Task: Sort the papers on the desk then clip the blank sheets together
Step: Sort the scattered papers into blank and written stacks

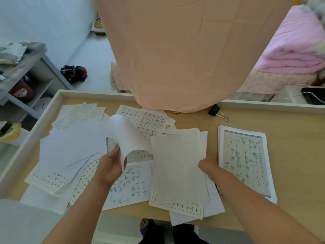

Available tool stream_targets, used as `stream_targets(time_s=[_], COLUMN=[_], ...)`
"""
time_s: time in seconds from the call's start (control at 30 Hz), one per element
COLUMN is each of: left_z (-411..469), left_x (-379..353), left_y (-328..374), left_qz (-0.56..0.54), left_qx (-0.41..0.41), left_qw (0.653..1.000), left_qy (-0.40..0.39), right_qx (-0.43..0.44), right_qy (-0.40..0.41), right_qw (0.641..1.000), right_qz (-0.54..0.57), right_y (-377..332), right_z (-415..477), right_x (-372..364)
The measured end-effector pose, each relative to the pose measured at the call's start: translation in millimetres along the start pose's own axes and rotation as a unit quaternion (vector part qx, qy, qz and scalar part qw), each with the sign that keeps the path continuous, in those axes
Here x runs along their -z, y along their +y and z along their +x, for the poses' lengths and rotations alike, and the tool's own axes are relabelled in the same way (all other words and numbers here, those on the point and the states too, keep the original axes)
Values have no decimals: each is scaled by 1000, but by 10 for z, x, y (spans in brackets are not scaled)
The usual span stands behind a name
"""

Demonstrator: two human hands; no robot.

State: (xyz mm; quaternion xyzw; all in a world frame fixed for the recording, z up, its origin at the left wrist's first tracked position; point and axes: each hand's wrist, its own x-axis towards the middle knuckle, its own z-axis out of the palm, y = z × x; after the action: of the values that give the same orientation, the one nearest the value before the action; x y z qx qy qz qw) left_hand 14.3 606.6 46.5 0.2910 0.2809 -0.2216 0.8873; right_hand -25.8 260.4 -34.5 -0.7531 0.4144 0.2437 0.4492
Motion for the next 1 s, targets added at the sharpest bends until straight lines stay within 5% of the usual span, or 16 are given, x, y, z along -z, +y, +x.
stream_targets(time_s=[0.07,0.13,0.2,0.27,0.47,0.63,0.73,0.8,0.93,1.0], left_z=[0,108,259,389,578,577,575,606,638,626], left_x=[-105,-168,-128,-49,65,20,-72,-143,-448,-609], left_y=[-36,-209,-468,-720,-1176,-1267,-1169,-1091,-948,-907], left_qz=[18,245,490,599,723,782,815,786,572,469], left_qx=[34,57,53,26,18,61,21,-62,-98,-58], left_qw=[999,968,867,792,684,619,575,608,812,881], left_qy=[-36,4,67,119,91,51,70,87,58,32], right_qx=[-22,-30,-26,-34,-69,34,83,110,159,172], right_qy=[6,-3,-18,-17,-62,-1,47,42,4,-11], right_qw=[1000,999,999,999,967,999,995,991,972,965], right_qz=[-2,-12,-20,-7,239,42,31,66,173,199], right_y=[-7,-18,-1,59,267,385,386,362,280,249], right_z=[20,-12,-53,-54,-59,-91,-187,-270,-491,-550], right_x=[-36,-16,30,73,136,9,17,102,378,498])
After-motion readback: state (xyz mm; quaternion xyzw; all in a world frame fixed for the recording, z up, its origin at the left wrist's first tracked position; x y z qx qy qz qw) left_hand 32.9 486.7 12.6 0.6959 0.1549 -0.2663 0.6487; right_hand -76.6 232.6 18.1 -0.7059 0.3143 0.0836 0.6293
